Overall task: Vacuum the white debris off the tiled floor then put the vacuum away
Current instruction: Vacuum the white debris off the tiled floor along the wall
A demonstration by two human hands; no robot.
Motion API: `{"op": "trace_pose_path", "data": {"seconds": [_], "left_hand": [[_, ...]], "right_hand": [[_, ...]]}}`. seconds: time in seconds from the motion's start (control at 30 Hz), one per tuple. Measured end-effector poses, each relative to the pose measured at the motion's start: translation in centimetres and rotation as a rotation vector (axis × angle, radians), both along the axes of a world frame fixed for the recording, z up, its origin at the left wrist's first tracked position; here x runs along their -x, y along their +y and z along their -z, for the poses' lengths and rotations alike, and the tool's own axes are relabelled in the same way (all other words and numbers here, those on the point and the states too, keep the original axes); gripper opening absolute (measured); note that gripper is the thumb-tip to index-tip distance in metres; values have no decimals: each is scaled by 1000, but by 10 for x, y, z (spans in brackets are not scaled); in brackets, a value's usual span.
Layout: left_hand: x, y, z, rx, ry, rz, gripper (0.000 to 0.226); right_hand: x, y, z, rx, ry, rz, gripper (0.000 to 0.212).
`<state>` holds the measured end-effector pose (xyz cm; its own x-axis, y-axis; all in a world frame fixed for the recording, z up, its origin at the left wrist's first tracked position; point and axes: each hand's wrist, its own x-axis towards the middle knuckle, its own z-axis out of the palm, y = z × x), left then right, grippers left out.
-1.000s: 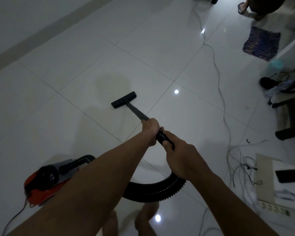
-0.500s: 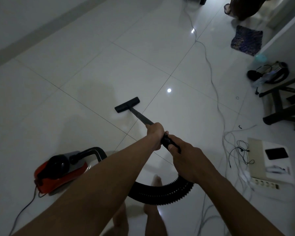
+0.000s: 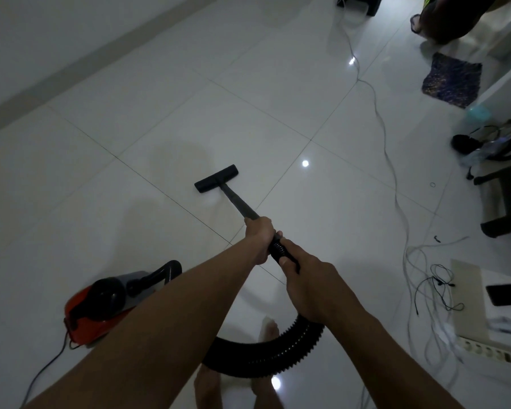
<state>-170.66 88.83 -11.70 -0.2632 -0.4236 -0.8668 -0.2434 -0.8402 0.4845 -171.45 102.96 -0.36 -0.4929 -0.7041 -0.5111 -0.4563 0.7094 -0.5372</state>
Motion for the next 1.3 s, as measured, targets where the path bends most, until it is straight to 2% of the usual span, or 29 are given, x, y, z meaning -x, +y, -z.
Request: {"op": "trace_pose_path", "data": {"seconds": [0.57,0.8,1.0,1.3], "left_hand": [[66,-131,22,33,-12,-264,60],[54,-197,38,76,-25,-256,60],[45,-262,44,94,-20,-207,60],[40,-370,41,109,-1,-90,34]], "right_hand": [[103,-130,32,76,-72,-205,49],[94,-193,45,51,-93,-238,51],[77,-252,46,71,-37,-209,51],[58,-358,48,68,-31,-165,50]]}}
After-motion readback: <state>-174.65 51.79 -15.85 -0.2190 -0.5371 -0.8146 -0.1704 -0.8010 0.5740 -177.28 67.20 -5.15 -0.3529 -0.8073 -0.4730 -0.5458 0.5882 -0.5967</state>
